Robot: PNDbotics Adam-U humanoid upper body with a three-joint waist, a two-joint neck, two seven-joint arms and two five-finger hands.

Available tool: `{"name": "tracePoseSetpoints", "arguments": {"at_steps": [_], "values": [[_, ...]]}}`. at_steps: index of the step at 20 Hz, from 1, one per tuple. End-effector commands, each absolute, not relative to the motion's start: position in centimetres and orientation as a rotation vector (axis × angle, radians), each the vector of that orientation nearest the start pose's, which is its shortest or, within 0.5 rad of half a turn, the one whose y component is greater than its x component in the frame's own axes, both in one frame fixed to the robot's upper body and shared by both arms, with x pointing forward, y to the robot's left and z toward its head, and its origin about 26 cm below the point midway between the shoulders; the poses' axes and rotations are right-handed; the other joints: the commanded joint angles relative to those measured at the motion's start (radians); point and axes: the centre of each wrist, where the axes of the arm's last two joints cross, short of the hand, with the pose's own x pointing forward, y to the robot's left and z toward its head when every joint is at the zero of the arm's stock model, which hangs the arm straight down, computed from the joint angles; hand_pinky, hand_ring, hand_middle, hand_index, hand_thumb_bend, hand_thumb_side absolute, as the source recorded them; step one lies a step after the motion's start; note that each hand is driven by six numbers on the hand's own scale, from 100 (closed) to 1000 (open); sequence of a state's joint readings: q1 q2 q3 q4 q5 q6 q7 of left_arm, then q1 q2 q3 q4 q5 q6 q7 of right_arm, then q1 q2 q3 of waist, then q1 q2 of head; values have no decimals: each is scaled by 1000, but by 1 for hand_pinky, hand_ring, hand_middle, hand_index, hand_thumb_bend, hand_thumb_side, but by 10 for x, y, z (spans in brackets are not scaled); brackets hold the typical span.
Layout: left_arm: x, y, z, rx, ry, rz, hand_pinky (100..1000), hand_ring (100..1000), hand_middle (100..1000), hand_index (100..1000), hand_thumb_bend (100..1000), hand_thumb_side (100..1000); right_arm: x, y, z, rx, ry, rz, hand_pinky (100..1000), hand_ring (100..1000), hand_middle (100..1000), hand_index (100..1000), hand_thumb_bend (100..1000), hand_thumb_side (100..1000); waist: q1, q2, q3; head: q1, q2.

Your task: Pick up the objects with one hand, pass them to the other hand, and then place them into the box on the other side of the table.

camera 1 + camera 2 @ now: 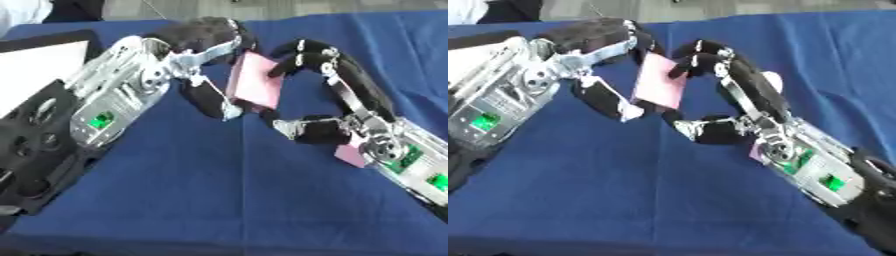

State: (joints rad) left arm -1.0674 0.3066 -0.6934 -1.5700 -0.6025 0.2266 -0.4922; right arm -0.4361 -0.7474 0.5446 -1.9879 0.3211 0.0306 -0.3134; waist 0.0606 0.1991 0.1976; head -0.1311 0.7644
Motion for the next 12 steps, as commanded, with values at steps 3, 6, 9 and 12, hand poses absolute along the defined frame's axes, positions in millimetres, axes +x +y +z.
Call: {"name": "tracePoseSetpoints", "arguments": {"at_steps": [3,6,9,12], "values": [[351,47,276,-800,2452,2523,737,639,526,397,114,128,286,-210,189,-588,-2286,1039,616,767,756,654,442,100,-6,-17,3,3,6],[352,51,276,-813,2461,2521,737,640,527,398,115,128,286,-210,187,-592,-2272,1028,617,768,757,653,438,100,-6,-15,6,-4,6],[352,52,277,-814,2463,2521,737,640,527,398,115,128,286,-210,187,-592,-2270,1028,617,768,757,653,438,100,-6,-15,6,-5,6],[355,56,280,-862,2451,2519,728,640,527,399,168,120,286,-213,186,-611,-2256,1027,623,772,761,657,437,100,-6,-13,12,-9,6]]}}
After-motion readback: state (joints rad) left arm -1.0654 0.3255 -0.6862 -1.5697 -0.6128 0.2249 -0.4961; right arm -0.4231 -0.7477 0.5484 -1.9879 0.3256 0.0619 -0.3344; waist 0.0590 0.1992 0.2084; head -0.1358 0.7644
